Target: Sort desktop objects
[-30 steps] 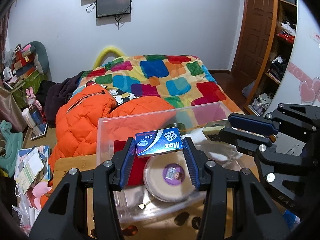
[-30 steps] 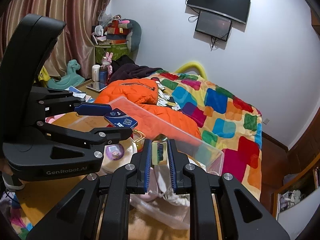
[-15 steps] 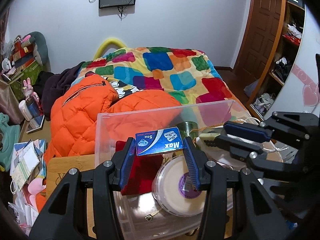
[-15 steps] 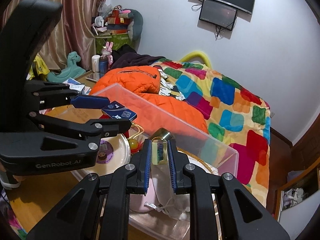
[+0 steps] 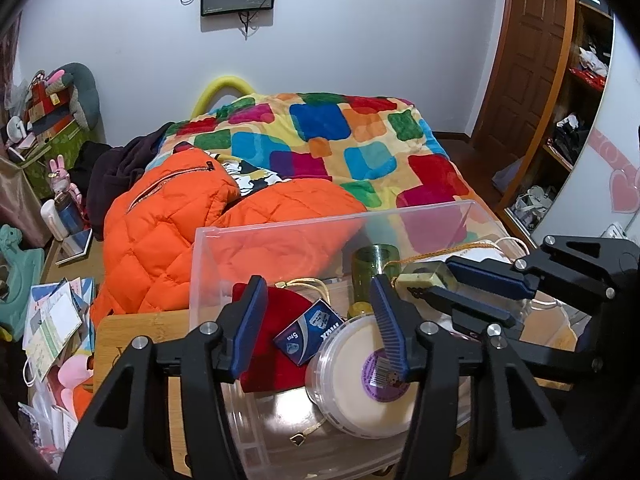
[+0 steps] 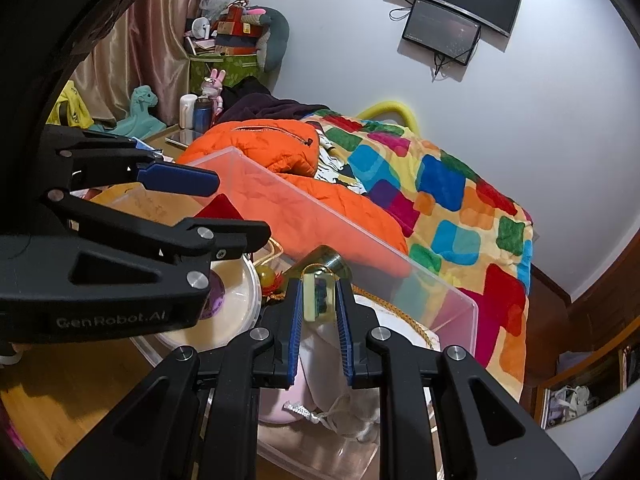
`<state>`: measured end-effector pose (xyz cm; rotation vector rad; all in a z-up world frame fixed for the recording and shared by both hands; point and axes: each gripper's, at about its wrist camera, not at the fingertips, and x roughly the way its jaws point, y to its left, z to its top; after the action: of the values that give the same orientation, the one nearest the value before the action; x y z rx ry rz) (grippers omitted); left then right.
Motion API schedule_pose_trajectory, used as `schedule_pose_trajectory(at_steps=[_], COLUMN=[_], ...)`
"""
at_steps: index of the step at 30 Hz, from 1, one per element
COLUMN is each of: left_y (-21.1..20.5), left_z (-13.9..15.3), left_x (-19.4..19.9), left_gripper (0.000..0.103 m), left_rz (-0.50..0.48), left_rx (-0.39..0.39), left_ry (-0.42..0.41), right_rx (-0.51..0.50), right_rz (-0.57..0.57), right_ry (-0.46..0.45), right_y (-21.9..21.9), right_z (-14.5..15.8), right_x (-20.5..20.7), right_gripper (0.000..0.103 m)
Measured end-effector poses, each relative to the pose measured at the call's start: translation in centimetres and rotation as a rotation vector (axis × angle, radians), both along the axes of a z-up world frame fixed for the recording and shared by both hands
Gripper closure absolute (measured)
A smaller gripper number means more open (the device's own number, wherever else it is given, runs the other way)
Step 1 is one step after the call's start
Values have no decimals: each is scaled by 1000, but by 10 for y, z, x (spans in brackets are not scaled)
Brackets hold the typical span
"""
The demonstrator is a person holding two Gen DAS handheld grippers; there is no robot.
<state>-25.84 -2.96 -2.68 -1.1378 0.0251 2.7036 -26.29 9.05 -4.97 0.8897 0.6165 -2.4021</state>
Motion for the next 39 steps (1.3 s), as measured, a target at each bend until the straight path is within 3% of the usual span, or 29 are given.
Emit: schedule_pose_trajectory(at_steps=[3, 7, 12, 14, 22, 26, 33, 39], left_y=[0, 1, 2, 3, 4, 4, 6, 12], left_z=[1, 4, 10, 13, 20, 24, 31, 39], left_x=[2, 4, 7, 9, 18, 25, 40, 61], left_gripper=[41, 39, 34, 31, 28, 21, 12, 7], left_rz=[-5, -7, -7, -6, -4, 3, -10, -12], left_rx=[1, -3, 1, 0, 2, -4, 3, -34], left_ry=[2, 11, 22, 25, 33, 46, 71, 129], right_rx=[1, 6, 23, 30, 37, 37, 39, 40], right_rz=[-6, -17, -25, -35, -51, -62, -75, -101], right_ry=[6, 36, 82, 97, 133, 148, 164, 184], right_y=[1, 4, 5, 6, 10, 13, 19, 27], right_z=[1, 5, 10, 12, 20, 24, 28, 31], right_x=[1, 5, 14, 16, 27, 33, 46, 60], right_gripper=[87, 66, 60, 52, 48, 38, 36, 26])
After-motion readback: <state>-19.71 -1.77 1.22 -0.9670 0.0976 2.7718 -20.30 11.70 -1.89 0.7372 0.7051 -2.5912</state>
